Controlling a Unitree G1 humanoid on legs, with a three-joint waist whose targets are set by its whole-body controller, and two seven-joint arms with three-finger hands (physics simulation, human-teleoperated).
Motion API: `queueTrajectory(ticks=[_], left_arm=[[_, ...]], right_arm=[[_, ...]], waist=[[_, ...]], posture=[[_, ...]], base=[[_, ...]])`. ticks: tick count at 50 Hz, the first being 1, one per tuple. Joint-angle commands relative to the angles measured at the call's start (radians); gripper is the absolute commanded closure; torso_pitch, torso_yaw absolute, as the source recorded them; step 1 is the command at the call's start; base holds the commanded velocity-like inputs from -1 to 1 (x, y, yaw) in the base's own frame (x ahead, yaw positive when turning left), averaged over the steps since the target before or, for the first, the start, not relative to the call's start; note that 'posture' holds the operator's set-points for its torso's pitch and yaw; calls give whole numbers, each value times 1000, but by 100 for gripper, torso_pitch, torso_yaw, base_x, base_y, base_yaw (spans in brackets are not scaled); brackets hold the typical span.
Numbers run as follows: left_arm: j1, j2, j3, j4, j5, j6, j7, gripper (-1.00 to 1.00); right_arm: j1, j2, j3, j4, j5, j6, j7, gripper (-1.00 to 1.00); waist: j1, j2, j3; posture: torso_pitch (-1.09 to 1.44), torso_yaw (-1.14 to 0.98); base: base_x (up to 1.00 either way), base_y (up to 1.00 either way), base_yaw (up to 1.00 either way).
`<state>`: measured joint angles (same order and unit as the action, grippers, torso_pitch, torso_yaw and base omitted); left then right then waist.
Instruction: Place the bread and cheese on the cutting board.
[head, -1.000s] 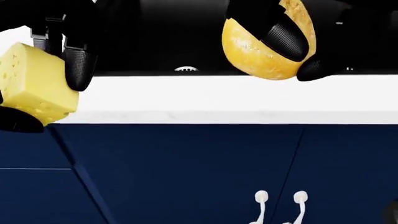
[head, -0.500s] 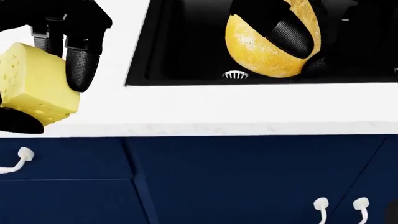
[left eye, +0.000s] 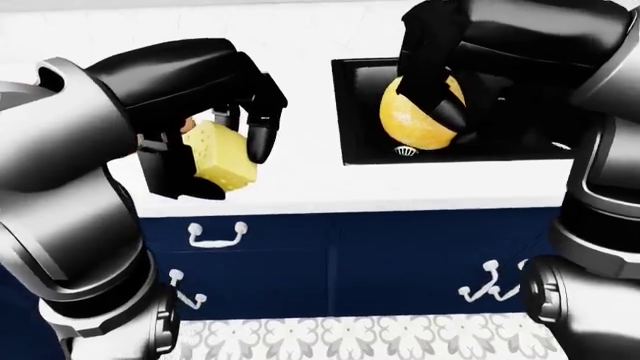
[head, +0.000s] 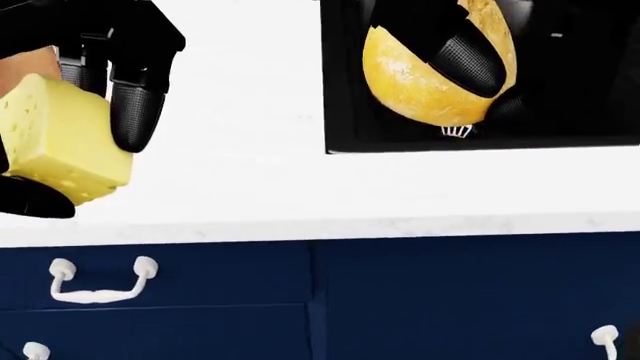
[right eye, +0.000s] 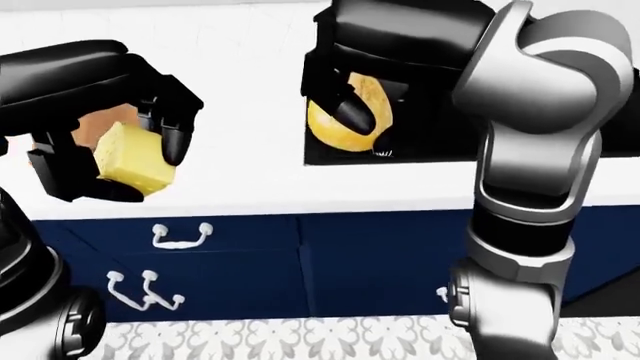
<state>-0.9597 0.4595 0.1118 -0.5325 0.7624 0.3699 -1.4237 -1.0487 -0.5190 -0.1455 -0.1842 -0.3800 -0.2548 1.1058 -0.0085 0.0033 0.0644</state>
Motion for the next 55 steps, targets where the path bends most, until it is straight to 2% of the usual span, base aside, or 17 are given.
queueTrajectory(ticks=[1, 3, 4, 6, 12, 18, 20, 23, 28, 30, 31, 33, 45, 47, 48, 51, 55], left_arm=[[-22, 12, 20, -6, 10, -1, 20, 100], [-17, 11, 20, -7, 9, -3, 22, 100], [-16, 11, 21, -6, 9, -4, 22, 100], [-18, 11, 21, -7, 9, -3, 21, 100], [-18, 11, 21, -9, 9, -3, 20, 100], [-22, 11, 19, -6, 10, -3, 19, 100], [-24, 11, 18, -4, 10, -4, 19, 100], [-27, 11, 17, -1, 11, -5, 19, 100], [-25, 10, 19, -3, 11, -5, 18, 100], [-25, 10, 19, -4, 11, -4, 18, 100], [-25, 10, 19, -5, 11, -3, 17, 100], [-23, 10, 20, -5, 11, -4, 19, 100], [-17, 5, 17, -7, 12, -5, 24, 100], [-17, 5, 17, -9, 13, -3, 22, 100], [-16, 5, 18, -10, 13, -2, 22, 100], [-17, 5, 18, -12, 13, -1, 21, 100], [-17, 4, 18, -11, 13, -2, 23, 100]], right_arm=[[-23, -3, -6, -10, 7, -1, -17, 100], [-19, -1, -5, -11, 5, -3, -19, 100], [-20, -2, -5, -10, 5, -4, -19, 100], [-21, -3, -6, -9, 6, -4, -18, 100], [-24, -4, -6, -9, 8, -1, -16, 100], [-27, -6, -6, -2, 10, -6, -16, 100], [-28, -7, -7, -1, 11, -7, -16, 100], [-31, -9, -7, 2, 12, -8, -16, 100], [-27, -7, -7, 0, 11, -8, -18, 100], [-25, -6, -6, -1, 10, -7, -18, 100], [-24, -5, -6, -3, 10, -7, -18, 100], [-23, -4, -6, -5, 10, -6, -18, 100], [-14, -2, -8, -10, 10, -5, -20, 100], [-14, -3, -8, -13, 11, -2, -19, 100], [-13, -3, -8, -14, 11, -1, -19, 100], [-12, -3, -8, -17, 12, 0, -19, 100], [-12, -3, -8, -17, 12, 1, -19, 100]], waist=[[5, -2, -17], [2, 77, -37], [-1, 85, -54], [8, 68, -17], [-3, 6, -10], [-2, -56, -19], [-9, -44, -23], [0, -58, -40], [5, -2, -17], [2, 75, -37], [-3, 85, -54], [7, 69, -18], [-2, -51, -18], [-8, -40, -24], [-1, -56, -30], [4, -55, -41], [5, -4, -17]], posture=[[0, 0], [0, 0], [0, 0], [0, 0], [0, 0], [0, 0], [0, 0], [0, 0], [0, 0], [0, 0], [0, 0], [0, 0], [0, 0], [0, 0], [0, 0], [0, 0], [0, 0]], base=[[0, 52, 0], [0, 53, 0], [0, 52, 0], [0, 53, 0], [0, 53, 0], [0, 53, 0], [0, 53, 0], [0, 53, 0], [0, 53, 0], [0, 53, 0], [0, 52, 0], [0, 54, 0], [0, 53, 0], [0, 53, 0], [0, 54, 0], [0, 53, 0], [0, 53, 0]])
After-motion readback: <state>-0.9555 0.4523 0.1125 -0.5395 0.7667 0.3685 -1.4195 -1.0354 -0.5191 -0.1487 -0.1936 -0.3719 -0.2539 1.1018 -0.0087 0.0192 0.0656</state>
